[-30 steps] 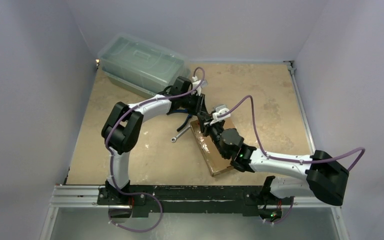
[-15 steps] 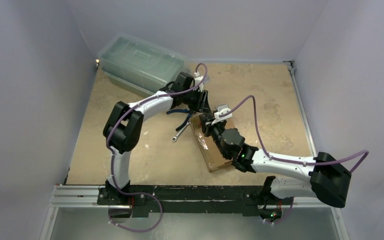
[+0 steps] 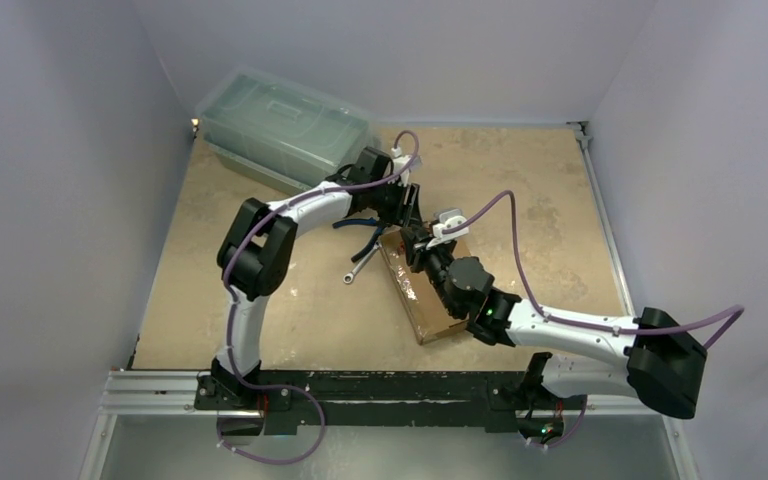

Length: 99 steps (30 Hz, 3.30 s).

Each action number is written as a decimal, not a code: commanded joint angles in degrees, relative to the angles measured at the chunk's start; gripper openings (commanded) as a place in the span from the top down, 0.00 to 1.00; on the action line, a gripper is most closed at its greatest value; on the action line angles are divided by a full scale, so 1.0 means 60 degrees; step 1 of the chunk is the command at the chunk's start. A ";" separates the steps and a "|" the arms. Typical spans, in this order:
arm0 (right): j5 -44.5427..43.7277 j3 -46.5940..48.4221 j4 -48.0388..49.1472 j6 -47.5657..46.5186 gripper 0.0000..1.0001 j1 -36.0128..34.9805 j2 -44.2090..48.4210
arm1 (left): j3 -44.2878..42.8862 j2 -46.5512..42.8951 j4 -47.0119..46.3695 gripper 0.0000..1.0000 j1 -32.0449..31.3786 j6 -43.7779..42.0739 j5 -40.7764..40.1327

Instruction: Unpack the express box

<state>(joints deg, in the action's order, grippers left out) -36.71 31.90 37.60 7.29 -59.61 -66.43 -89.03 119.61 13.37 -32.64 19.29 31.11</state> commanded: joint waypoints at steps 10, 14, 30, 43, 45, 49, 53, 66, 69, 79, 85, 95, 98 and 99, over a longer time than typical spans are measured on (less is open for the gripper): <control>-0.0361 0.0267 0.0741 -0.0318 1.00 -0.0023 0.0004 | 0.1509 -0.0671 -0.0936 0.75 0.0065 0.1548 -0.0118; -0.0384 0.0196 0.1197 -0.0536 1.00 -0.0018 -0.0151 | 0.2043 -0.0990 -0.1086 0.76 0.0065 0.1675 0.0118; 0.0647 0.0236 0.2739 -0.1151 1.00 -0.0040 -0.1259 | 0.2281 -0.0897 -0.1189 0.88 0.0123 0.1444 0.0669; 0.1050 0.0230 0.4027 -0.1156 1.00 -0.0157 -0.2271 | 0.2227 -0.0541 -0.1242 0.94 0.0200 0.1607 0.0750; 0.1031 0.0221 0.4145 -0.1433 1.00 -0.0157 -0.2375 | 0.2227 -0.0536 -0.1246 0.95 0.0209 0.1605 0.0773; 0.0977 0.0259 0.4191 -0.1464 1.00 -0.0157 -0.2532 | 0.2212 -0.0526 -0.1253 0.97 0.0211 0.1627 0.0802; 0.1025 0.0239 0.4206 -0.1425 1.00 -0.0157 -0.2594 | 0.2227 -0.0539 -0.1280 0.98 0.0212 0.1636 0.0816; 0.1196 0.0396 0.4109 -0.1281 1.00 -0.0157 -0.2912 | 0.2225 -0.0512 -0.1317 1.00 0.0218 0.1663 0.0849; 0.1223 0.0424 0.4066 -0.1274 1.00 -0.0157 -0.2832 | 0.2227 -0.0483 -0.1333 1.00 0.0218 0.1682 0.0875; 0.1122 0.0512 0.3824 -0.1398 1.00 -0.0347 -0.2201 | 0.2219 -0.0458 -0.1345 1.00 0.0211 0.1692 0.0879; 0.0985 0.0528 0.4158 -0.1494 1.00 -0.0347 -0.2663 | 0.2237 -0.0471 -0.1338 1.00 0.0218 0.1674 0.0872; 0.0867 0.0618 0.4248 -0.1476 1.00 -0.0346 -0.3121 | 0.2240 -0.0479 -0.1341 1.00 0.0211 0.1672 0.0889; 0.0856 0.0571 0.4280 -0.1520 1.00 -0.0347 -0.3043 | 0.2241 -0.0486 -0.1349 1.00 0.0219 0.1677 0.0908; 0.0826 0.0583 0.4243 -0.1535 1.00 -0.0347 -0.2991 | 0.2238 -0.0494 -0.1349 1.00 0.0212 0.1676 0.0903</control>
<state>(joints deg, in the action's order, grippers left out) -30.50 33.08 58.78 -0.71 -61.49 -85.43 -76.25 115.28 3.73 -31.51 29.45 36.73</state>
